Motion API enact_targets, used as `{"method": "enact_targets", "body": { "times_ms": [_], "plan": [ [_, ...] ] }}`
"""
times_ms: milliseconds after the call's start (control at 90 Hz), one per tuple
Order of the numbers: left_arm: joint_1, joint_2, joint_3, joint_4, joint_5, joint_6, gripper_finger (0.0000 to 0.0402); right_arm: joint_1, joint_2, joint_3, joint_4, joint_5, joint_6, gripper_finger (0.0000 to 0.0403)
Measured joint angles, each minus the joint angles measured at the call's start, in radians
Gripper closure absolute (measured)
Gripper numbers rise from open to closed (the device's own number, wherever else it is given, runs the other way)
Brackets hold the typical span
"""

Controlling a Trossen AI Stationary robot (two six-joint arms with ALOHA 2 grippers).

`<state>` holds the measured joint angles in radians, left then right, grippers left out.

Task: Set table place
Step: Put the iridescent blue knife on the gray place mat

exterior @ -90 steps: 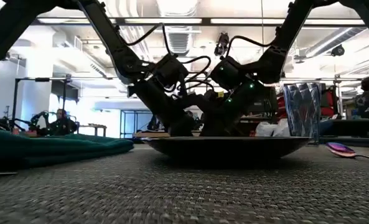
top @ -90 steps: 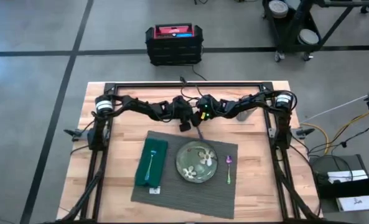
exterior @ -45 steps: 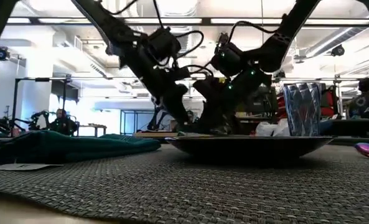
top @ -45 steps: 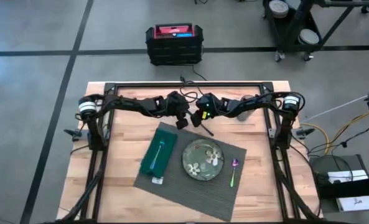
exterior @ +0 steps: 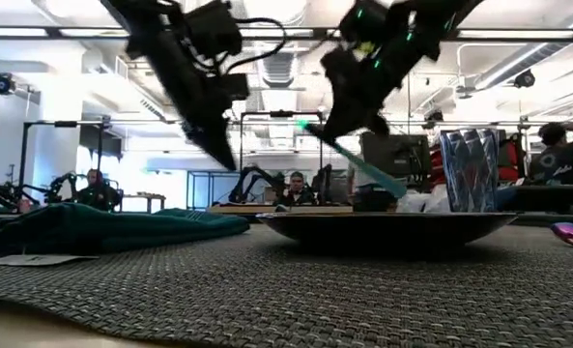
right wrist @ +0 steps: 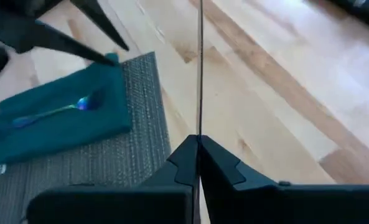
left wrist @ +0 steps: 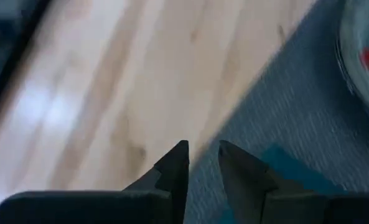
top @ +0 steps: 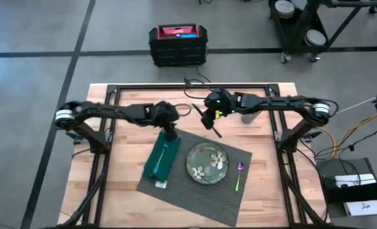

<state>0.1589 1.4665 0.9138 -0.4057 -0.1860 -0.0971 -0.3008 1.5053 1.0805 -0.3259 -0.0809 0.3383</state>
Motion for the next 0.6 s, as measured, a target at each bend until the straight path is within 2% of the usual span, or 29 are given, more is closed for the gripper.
{"method": "enact_targets", "body": {
  "times_ms": [133, 333, 478, 600],
  "plan": [
    [-0.072, -0.066, -0.124, 0.008, -0.009, -0.104, 0.0326, 0.079, -0.083, 0.000, -0.133, 0.066, 0.066, 0.0403],
    [-0.176, -0.130, -0.266, 0.048, -0.065, -0.244, 0.0326, 0.255, -0.112, -0.002, -0.269, 0.178, 0.233, 0.0402],
    [-0.221, -0.154, -0.317, 0.046, -0.066, -0.307, 0.0326, 0.400, -0.111, -0.005, -0.322, 0.290, 0.360, 0.0402],
    [-0.229, -0.169, -0.320, 0.049, -0.069, -0.309, 0.0326, 0.459, -0.123, -0.005, -0.322, 0.350, 0.429, 0.0403]
  ]
}}
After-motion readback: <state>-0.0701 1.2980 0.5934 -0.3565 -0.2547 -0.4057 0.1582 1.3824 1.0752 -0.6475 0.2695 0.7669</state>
